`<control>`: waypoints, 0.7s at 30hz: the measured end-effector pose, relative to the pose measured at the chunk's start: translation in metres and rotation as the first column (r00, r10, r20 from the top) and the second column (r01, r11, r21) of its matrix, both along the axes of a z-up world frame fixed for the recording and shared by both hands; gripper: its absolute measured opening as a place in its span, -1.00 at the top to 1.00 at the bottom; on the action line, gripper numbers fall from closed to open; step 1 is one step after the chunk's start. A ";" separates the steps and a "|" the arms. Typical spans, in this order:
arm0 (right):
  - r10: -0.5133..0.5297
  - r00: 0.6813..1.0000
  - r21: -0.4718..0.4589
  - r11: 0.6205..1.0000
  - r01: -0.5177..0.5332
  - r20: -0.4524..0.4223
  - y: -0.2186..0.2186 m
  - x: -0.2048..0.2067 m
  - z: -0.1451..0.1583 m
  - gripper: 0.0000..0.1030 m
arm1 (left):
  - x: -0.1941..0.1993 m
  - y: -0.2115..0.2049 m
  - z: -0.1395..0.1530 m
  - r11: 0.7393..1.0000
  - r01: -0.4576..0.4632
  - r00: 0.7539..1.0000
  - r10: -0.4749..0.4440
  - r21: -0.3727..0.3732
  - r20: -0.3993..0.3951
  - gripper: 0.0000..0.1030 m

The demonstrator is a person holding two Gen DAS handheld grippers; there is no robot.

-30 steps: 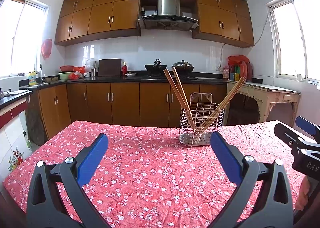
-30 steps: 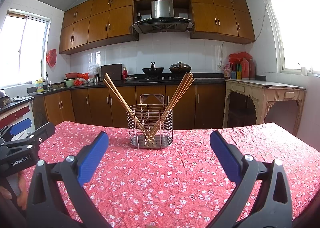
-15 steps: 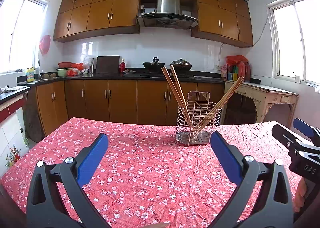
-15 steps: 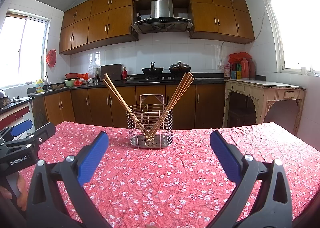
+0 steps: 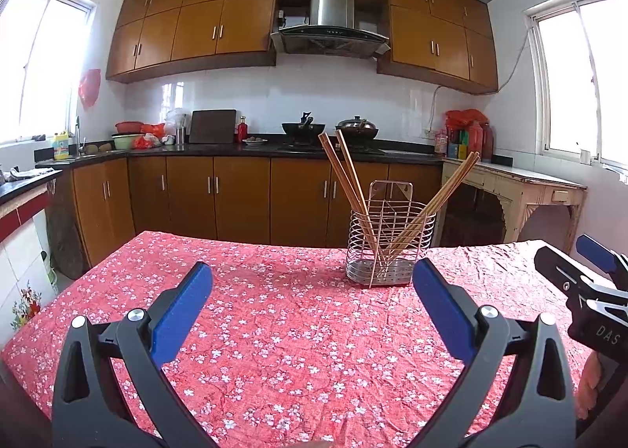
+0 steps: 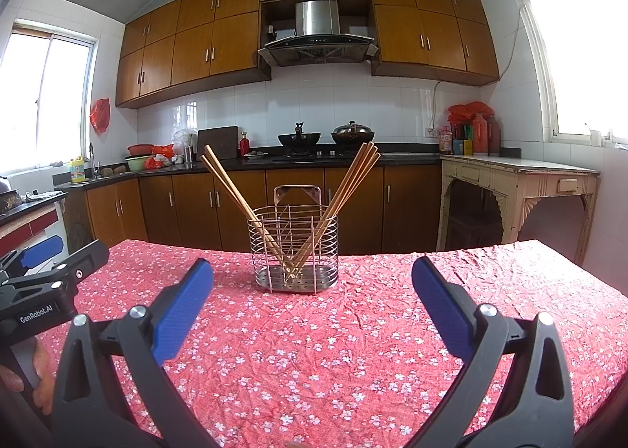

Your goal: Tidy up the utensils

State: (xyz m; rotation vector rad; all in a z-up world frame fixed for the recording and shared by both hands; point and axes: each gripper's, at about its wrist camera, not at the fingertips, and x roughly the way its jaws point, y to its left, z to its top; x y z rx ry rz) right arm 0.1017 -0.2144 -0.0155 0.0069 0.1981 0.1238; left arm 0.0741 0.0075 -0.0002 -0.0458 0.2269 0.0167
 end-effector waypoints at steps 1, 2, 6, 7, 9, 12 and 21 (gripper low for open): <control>0.000 1.000 -0.001 1.000 0.000 0.000 0.000 0.000 0.000 -0.92 | 0.000 0.000 0.000 1.000 -0.001 1.000 0.001 0.000 0.000 -0.96; 0.000 1.000 -0.002 1.000 0.000 0.001 0.000 0.000 0.000 -0.92 | 0.000 0.000 0.000 1.000 -0.001 1.000 0.001 -0.001 0.000 -0.96; 0.000 1.000 0.000 1.000 0.000 0.000 0.000 0.000 0.000 -0.92 | 0.000 -0.001 0.000 1.000 0.000 1.000 0.000 -0.001 -0.001 -0.96; 0.000 1.000 0.000 1.000 0.000 0.000 0.000 0.000 0.000 -0.92 | 0.001 -0.001 0.000 1.000 -0.001 1.000 0.001 0.000 -0.002 -0.96; 0.000 1.000 -0.001 1.000 0.000 -0.001 0.000 0.000 0.000 -0.92 | 0.001 -0.001 0.000 1.000 -0.002 1.000 0.002 0.002 -0.004 -0.96; 0.000 1.000 -0.001 1.000 0.000 0.001 0.000 0.000 0.000 -0.92 | 0.002 -0.001 0.000 1.000 -0.001 1.000 0.001 0.001 -0.005 -0.96; -0.001 1.000 0.001 1.000 0.001 -0.001 0.000 0.000 -0.001 -0.92 | 0.005 -0.001 -0.001 1.000 -0.012 1.000 0.012 -0.005 -0.008 -0.96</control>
